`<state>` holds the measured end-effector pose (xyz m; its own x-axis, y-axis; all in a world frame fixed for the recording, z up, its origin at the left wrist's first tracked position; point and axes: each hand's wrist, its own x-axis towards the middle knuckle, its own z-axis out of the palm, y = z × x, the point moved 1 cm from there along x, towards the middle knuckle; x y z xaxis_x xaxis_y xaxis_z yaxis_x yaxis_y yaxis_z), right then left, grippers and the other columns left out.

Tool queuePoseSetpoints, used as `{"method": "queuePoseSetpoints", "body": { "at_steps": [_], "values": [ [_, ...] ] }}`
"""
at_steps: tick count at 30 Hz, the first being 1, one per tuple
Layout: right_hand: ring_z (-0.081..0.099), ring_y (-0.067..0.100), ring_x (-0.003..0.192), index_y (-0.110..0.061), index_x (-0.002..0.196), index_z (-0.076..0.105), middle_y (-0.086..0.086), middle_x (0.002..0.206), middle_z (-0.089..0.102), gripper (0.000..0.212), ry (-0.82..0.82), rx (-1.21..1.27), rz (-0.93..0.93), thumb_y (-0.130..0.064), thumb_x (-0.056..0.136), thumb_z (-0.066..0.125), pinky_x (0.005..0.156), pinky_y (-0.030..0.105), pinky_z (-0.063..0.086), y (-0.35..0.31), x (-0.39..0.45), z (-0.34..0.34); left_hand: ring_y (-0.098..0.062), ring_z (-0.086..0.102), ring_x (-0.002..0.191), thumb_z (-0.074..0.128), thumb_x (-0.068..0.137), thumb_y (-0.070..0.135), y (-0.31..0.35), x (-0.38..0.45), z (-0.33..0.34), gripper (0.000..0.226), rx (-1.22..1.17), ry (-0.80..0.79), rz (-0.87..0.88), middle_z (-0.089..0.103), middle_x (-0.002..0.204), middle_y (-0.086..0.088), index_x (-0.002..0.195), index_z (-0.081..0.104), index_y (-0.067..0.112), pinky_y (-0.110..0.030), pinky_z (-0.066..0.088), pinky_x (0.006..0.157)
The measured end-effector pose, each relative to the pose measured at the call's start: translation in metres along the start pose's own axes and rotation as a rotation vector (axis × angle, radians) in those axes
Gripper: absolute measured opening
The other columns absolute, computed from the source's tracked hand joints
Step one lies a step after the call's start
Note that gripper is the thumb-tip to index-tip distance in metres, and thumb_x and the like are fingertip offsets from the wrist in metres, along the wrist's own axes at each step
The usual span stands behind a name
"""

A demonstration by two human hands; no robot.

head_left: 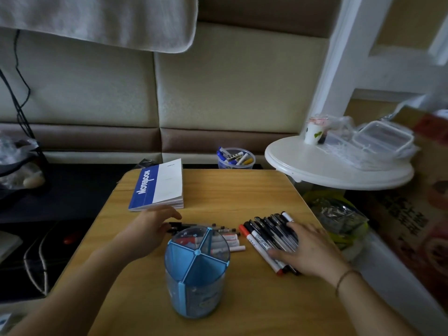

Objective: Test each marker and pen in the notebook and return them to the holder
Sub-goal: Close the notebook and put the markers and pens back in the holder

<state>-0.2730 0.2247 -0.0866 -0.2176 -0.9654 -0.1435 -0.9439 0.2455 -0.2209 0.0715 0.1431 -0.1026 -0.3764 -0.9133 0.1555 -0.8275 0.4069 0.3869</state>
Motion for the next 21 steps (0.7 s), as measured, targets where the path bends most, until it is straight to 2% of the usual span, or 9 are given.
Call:
{"method": "queuePoseSetpoints", "body": {
  "at_steps": [4,7,10,12,14,18,21],
  "values": [
    [0.029,0.023,0.137,-0.035,0.144,0.033,-0.006,0.148,0.037,0.087,0.078,-0.089,0.009,-0.082,0.072,0.049,0.109,0.045,0.034,-0.004,0.006,0.008,-0.003,0.053,0.109,0.058,0.097,0.023,-0.003,0.008,0.001,0.026,0.100,-0.102,0.040,0.061,0.120,0.012,0.122,0.061,0.030,-0.017,0.042,0.094],
    [0.036,0.023,0.133,-0.029,0.143,0.037,-0.004,0.143,0.043,0.073,0.089,-0.017,-0.007,-0.066,0.082,0.054,0.105,0.042,0.040,-0.004,0.010,0.010,-0.005,0.054,0.111,0.060,0.096,0.026,-0.004,0.012,0.000,0.029,0.143,-0.131,0.026,0.060,0.123,0.011,0.125,0.059,0.031,-0.021,0.045,0.097],
    [0.048,0.022,0.118,-0.021,0.138,0.042,0.000,0.127,0.055,0.062,0.108,-0.026,-0.024,-0.051,0.085,0.057,0.093,0.038,0.051,-0.007,0.014,0.006,-0.007,0.055,0.113,0.062,0.095,0.028,-0.002,0.018,-0.003,0.036,0.194,-0.153,0.007,0.059,0.126,0.012,0.130,0.056,0.033,-0.022,0.046,0.094],
    [0.051,0.021,0.111,-0.019,0.132,0.047,0.002,0.121,0.056,0.056,0.090,-0.103,-0.018,-0.049,0.086,0.056,0.087,0.034,0.053,-0.009,0.018,0.003,-0.007,0.055,0.113,0.063,0.094,0.029,0.000,0.023,-0.005,0.038,0.206,-0.196,-0.014,0.058,0.128,0.013,0.131,0.054,0.035,-0.021,0.046,0.091],
    [0.053,0.020,0.104,-0.018,0.123,0.052,0.003,0.118,0.055,0.050,0.068,-0.144,-0.018,-0.050,0.086,0.054,0.082,0.033,0.054,-0.011,0.023,0.000,-0.008,0.055,0.115,0.064,0.093,0.032,0.000,0.027,-0.006,0.042,0.226,-0.242,-0.021,0.057,0.129,0.014,0.132,0.052,0.037,-0.024,0.048,0.095],
    [0.055,0.014,0.078,-0.018,0.093,0.055,0.002,0.108,0.053,0.023,0.059,-0.137,-0.033,-0.041,0.088,0.054,0.054,0.025,0.046,-0.017,0.028,-0.003,-0.009,0.053,0.116,0.063,0.094,0.029,0.003,0.033,-0.008,0.038,0.259,-0.316,-0.006,0.057,0.127,0.012,0.130,0.054,0.035,-0.029,0.047,0.099],
    [0.059,0.013,0.066,-0.016,0.096,0.054,0.000,0.093,0.057,0.019,0.054,-0.067,-0.018,-0.033,0.087,0.058,0.047,0.025,0.044,-0.019,0.032,-0.002,-0.008,0.053,0.113,0.062,0.094,0.029,0.005,0.034,-0.009,0.031,0.300,-0.348,0.027,0.058,0.122,0.012,0.124,0.057,0.034,-0.026,0.045,0.097]
  ]
}}
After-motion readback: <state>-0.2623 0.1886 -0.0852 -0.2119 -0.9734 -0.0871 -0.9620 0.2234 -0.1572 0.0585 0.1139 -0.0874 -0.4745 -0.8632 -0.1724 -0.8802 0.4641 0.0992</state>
